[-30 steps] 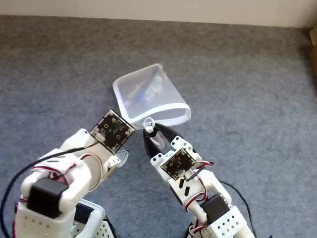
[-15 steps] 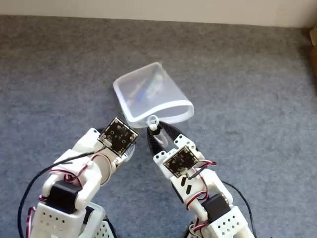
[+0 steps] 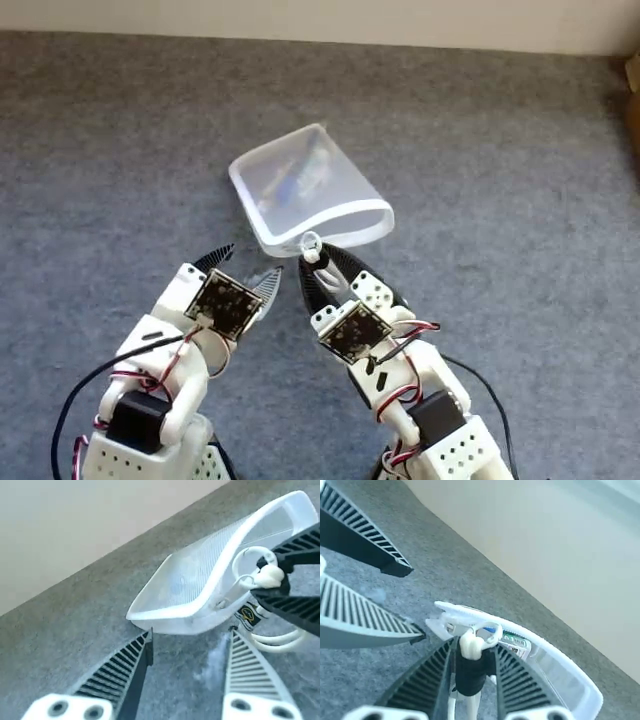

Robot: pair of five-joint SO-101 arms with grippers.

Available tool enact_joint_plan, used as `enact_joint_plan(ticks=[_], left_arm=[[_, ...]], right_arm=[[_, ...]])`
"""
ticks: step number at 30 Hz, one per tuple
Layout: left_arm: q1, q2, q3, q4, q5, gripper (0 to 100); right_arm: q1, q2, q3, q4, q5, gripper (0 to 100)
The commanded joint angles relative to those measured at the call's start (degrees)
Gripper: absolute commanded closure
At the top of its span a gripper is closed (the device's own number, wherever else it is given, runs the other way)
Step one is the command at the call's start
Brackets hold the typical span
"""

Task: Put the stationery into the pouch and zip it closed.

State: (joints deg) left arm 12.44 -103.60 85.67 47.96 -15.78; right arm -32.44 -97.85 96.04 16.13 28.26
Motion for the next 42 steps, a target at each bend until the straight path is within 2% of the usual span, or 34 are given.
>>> enact_joint_plan(ticks=[1, 4, 8, 13, 17, 20, 26, 33, 42], left_arm=[[-0.31, 1.36, 0.66, -6.07, -1.49, 78], [-0.22, 1.63, 2.59, -9.23, -6.59, 78], [-0.22, 1.63, 3.91, -10.81, -7.65, 78], [1.19, 1.19, 7.16, -11.34, -12.48, 78], [1.98, 1.19, 11.12, -16.97, -12.66, 84], [1.98, 1.36, 11.65, -20.04, -12.66, 84], [2.07, 1.19, 11.56, -20.13, -12.66, 84], [2.07, 1.63, 11.56, -19.96, -12.48, 84], [5.67, 1.19, 11.56, -18.73, -12.48, 83]], right_arm=[[0.92, -1.10, 0.75, -2.07, 1.14, 99.3], [1.01, -1.10, 0.66, -2.07, 1.14, 99.3], [0.57, -1.10, 0.75, -2.07, 1.23, 99.3], [-1.71, -1.10, 0.84, -2.07, 1.23, 99.3], [-1.71, -1.10, 0.84, -2.07, 1.23, 99.3], [-1.71, -1.10, 0.66, -2.07, 1.23, 99.3], [-1.45, -8.13, 1.01, -1.63, 1.23, 99.3], [-1.45, -7.60, 0.92, -1.63, 1.23, 99.3], [-1.36, -7.60, 0.66, -1.63, 1.23, 99.3]])
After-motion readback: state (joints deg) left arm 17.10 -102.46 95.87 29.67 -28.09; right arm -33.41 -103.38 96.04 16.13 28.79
